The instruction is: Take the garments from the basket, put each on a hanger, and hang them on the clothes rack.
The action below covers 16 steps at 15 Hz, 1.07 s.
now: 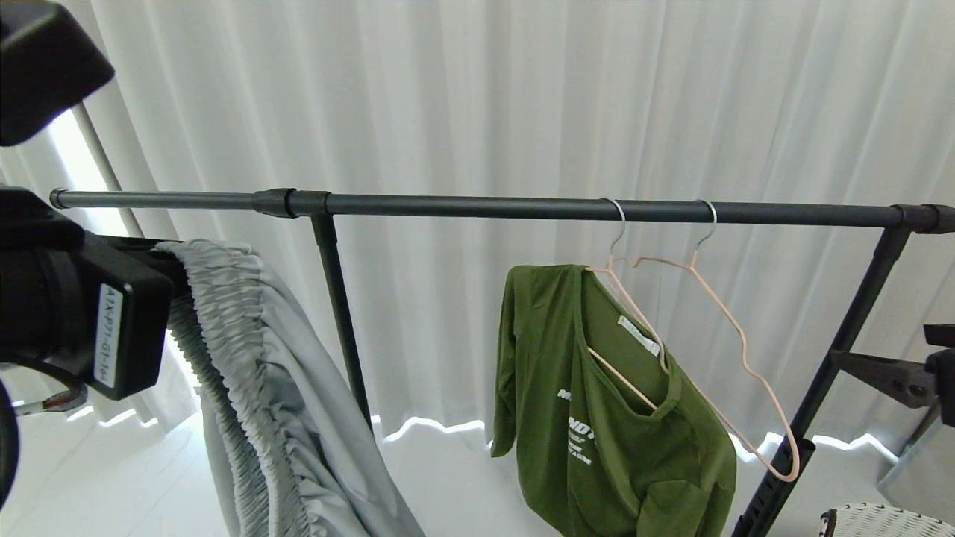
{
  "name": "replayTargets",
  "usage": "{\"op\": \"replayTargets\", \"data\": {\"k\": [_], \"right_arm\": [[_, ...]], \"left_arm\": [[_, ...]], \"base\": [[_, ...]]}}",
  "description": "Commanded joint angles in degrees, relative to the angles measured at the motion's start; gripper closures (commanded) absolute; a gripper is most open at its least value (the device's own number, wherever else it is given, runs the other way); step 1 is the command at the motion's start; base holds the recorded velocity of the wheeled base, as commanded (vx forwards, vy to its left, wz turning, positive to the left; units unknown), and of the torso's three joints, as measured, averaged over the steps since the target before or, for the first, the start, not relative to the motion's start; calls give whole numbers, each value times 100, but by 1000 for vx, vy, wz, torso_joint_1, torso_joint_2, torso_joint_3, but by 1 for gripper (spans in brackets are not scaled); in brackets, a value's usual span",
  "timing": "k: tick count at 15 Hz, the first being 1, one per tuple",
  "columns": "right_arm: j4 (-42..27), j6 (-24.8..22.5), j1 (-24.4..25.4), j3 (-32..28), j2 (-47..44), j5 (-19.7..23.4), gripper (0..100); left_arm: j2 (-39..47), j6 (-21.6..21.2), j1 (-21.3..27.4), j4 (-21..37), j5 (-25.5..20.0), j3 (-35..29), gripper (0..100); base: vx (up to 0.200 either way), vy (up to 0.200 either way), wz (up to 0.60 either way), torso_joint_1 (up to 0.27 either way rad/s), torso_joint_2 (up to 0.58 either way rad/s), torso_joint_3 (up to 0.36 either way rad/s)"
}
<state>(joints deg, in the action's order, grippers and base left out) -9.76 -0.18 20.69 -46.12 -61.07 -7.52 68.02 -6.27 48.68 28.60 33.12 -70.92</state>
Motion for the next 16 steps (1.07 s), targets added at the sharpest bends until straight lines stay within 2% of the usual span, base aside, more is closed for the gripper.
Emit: {"op": "replayTargets", "data": {"k": [1,3,5,9,14,16], "right_arm": [[168,18,5,-20,-537,119,0],[642,176,58,-38,-1108,111,0],[906,291,58,-205,-1592,102,0],[897,458,190,-741,-2374,93,0],[634,598,471,-838,-2673,84,0],[423,950,542,-925,-2752,75,0]], "left_arm": [[-35,3,1,-241,19,219,100],[-70,-15,1,-645,195,492,100],[-149,-15,1,-698,247,641,100],[-290,-15,-7,-698,247,756,100],[-413,-15,-7,-698,256,914,100],[-448,-15,-7,-698,265,940,100]], "base": [[0,0,0,0,0,0],[0,0,0,0,0,0],[0,0,0,0,0,0],[0,0,0,0,0,0],[0,0,0,0,0,0],[0,0,0,0,0,0]]}}
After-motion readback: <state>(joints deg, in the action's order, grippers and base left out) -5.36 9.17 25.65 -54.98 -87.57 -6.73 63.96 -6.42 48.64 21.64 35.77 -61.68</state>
